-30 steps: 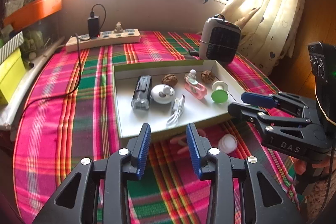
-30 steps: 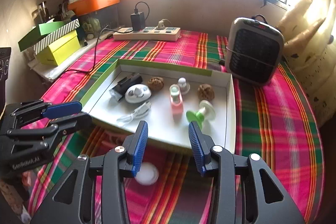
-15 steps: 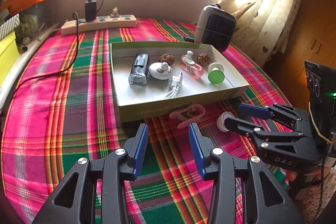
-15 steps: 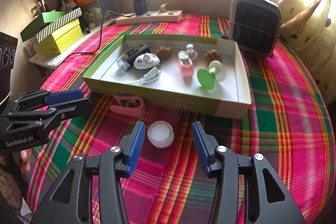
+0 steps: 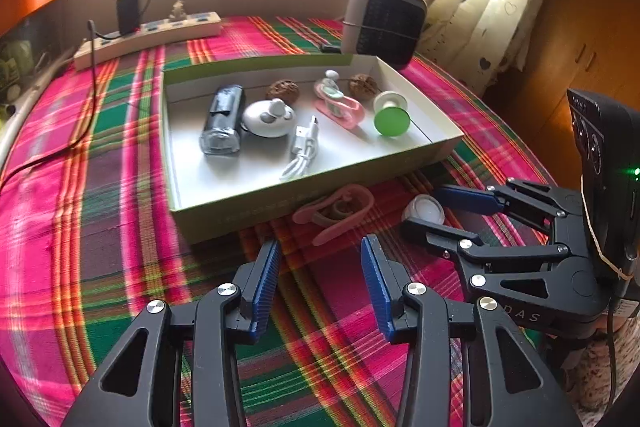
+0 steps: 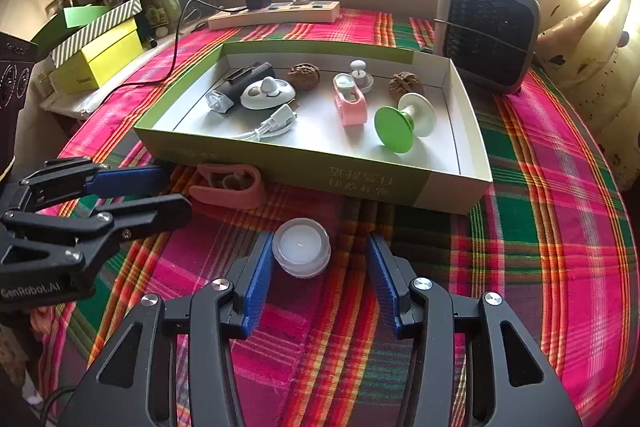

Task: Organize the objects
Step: 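Grasp the white round cap with the right gripper while the left gripper approaches the pink clip, then close the left gripper on the pink hook-shaped clip on the cloth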

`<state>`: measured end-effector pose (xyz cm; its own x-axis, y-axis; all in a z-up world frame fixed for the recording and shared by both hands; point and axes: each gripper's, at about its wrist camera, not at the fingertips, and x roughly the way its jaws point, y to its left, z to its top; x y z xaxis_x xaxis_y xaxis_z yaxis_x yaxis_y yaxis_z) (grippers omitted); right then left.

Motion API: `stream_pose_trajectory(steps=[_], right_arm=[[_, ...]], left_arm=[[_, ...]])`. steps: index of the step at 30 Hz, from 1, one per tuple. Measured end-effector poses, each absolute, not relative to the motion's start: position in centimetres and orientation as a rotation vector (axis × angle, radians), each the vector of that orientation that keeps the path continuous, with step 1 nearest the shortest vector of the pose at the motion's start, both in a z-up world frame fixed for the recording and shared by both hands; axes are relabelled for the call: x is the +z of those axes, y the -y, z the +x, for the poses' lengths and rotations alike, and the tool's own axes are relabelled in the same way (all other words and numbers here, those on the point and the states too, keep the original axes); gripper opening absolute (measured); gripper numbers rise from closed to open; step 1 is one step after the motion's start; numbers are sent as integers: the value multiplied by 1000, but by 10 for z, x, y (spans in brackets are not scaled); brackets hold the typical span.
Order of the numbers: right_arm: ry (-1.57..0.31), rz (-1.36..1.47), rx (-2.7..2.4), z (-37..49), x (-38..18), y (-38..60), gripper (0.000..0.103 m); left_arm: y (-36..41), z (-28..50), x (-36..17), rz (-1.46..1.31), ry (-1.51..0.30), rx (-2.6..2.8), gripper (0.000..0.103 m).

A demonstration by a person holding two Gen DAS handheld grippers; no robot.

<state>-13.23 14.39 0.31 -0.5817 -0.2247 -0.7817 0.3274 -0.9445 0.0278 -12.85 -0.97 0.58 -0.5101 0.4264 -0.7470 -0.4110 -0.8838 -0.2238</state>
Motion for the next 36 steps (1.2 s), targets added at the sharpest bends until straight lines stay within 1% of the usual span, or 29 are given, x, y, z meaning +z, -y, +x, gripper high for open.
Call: stream_pose_trajectory(steps=[3, 4, 13, 17, 24, 36], right_arm=[[-180, 1234, -2550, -132, 4, -145, 32], [-176, 1235, -2551, -131, 4, -147, 29], [-144, 1241, -2568, -128, 5, -161, 29], [-135, 1245, -2573, -127, 5, -170, 29], [-111, 1239, -2571, -128, 6, -186, 29], [-78, 1221, -2534, -130, 5, -204, 29]], left_arm=[[4, -126, 4, -1181, 9, 2347, 40], [2, -125, 3, -1177, 2, 2341, 40], [-11, -125, 3, -1172, -36, 2318, 40], [-10, -121, 11, -1131, -69, 2369, 40], [-22, -134, 12, -1156, -75, 2376, 40], [-52, -113, 9, -1181, -101, 2325, 40]])
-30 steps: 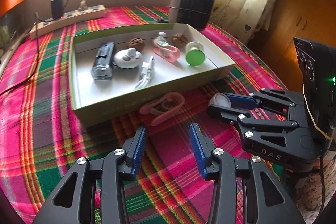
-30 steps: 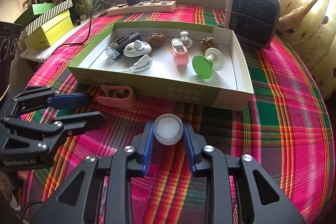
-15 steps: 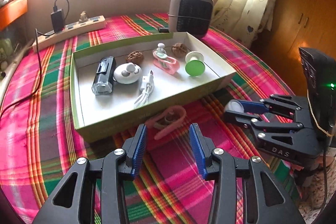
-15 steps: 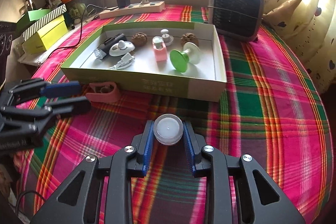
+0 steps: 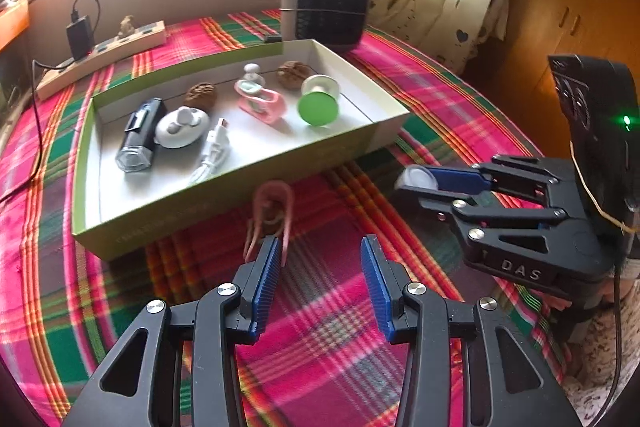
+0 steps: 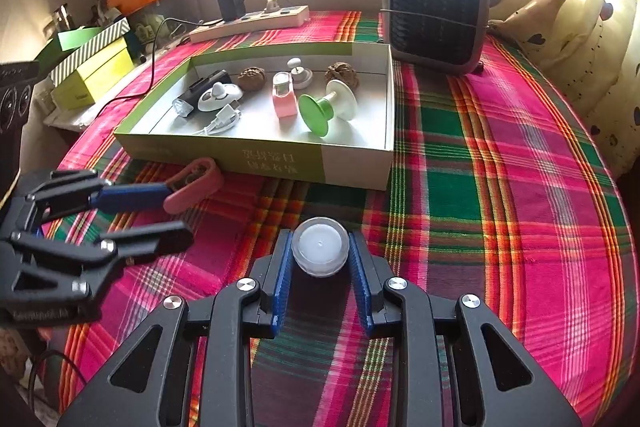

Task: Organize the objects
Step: 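Close the left gripper on the pink hook-shaped clip on the cloth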

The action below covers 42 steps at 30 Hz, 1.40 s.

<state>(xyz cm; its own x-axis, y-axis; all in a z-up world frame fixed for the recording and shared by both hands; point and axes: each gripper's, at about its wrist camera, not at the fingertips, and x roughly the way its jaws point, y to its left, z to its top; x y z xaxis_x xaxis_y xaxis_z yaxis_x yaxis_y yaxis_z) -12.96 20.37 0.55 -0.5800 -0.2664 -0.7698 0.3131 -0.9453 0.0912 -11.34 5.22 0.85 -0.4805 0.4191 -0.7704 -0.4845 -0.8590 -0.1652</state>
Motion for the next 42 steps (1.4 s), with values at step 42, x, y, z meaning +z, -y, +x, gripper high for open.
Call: stream_pose_trajectory(steps=[42], right_arm=[[-124, 1191, -2476, -140, 3, -201, 29]], left_arm=[[-48, -134, 3, -1275, -101, 2548, 21]])
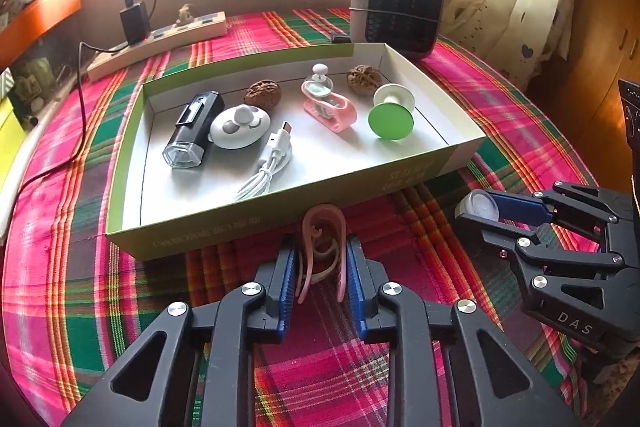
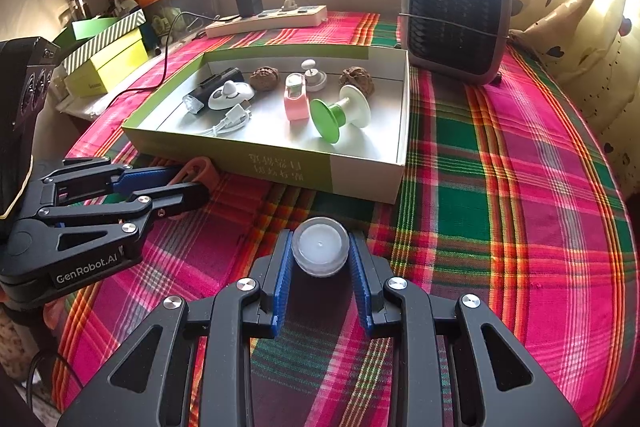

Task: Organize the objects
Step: 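Close the left gripper on the pink hook-shaped clip on the cloth, then carry the pink clip with the left gripper into the box while the right gripper carries the cap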

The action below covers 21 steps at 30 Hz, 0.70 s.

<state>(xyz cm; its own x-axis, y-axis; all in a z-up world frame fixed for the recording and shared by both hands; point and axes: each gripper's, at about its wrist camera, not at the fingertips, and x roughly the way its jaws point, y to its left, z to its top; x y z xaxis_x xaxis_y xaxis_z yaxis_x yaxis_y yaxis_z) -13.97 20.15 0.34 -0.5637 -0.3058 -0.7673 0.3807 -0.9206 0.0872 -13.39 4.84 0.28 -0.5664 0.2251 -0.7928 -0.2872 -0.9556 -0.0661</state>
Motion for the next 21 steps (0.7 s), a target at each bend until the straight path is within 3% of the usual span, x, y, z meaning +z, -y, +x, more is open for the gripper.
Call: stream_pose_trajectory(steps=[21], right_arm=[[-142, 1191, -2487, -139, 2, -201, 29]], left_arm=[[-47, -130, 4, -1263, -93, 2542, 21]])
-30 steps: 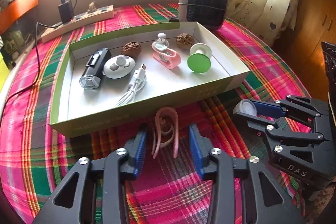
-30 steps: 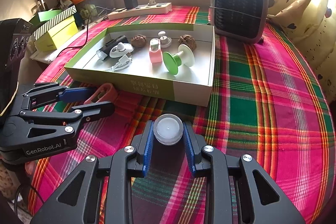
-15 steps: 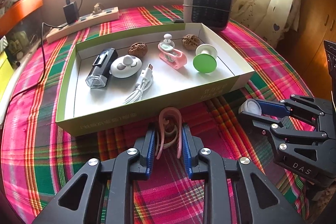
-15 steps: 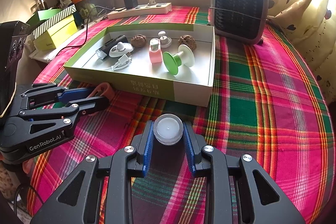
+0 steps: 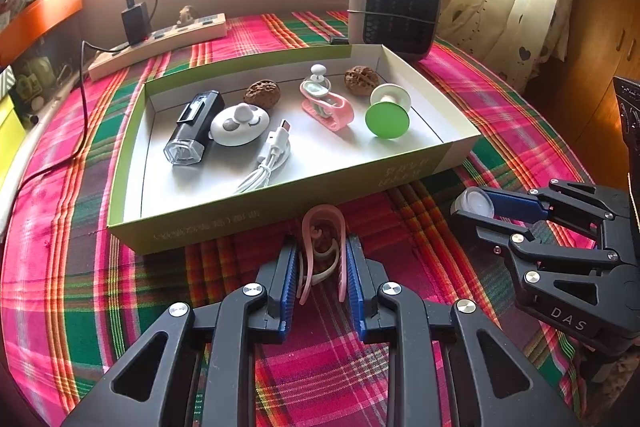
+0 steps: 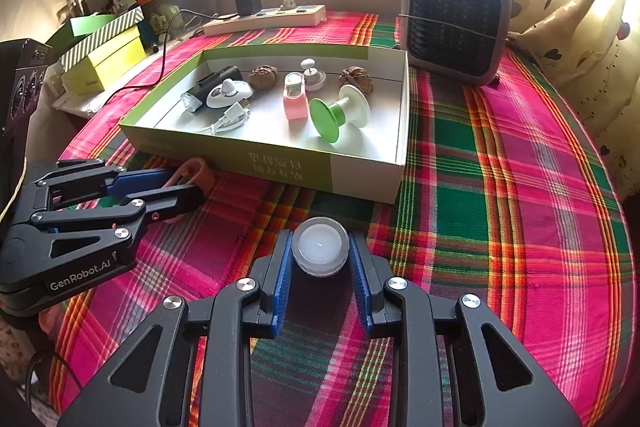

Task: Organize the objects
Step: 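Carry the pink clip with the left gripper into the box while the right gripper carries the cap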

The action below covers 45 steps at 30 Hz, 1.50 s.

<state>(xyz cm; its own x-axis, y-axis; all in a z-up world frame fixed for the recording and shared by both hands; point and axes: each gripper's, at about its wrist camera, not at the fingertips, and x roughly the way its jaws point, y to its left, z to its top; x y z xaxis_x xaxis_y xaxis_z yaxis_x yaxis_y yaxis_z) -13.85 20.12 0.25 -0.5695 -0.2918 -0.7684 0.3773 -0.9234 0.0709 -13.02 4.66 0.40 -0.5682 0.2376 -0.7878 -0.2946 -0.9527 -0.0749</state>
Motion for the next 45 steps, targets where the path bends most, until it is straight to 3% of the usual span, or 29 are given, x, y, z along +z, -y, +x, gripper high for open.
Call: stream_pose_trajectory(steps=[21, 45], right_arm=[[-123, 1097, -2496, -132, 30, -194, 29], [-128, 1103, -2440, -181, 39, -163, 29]], left_arm=[[-38, -119, 31, -1160, -72, 2582, 21], [-15, -165, 40, -1175, -33, 2626, 21]])
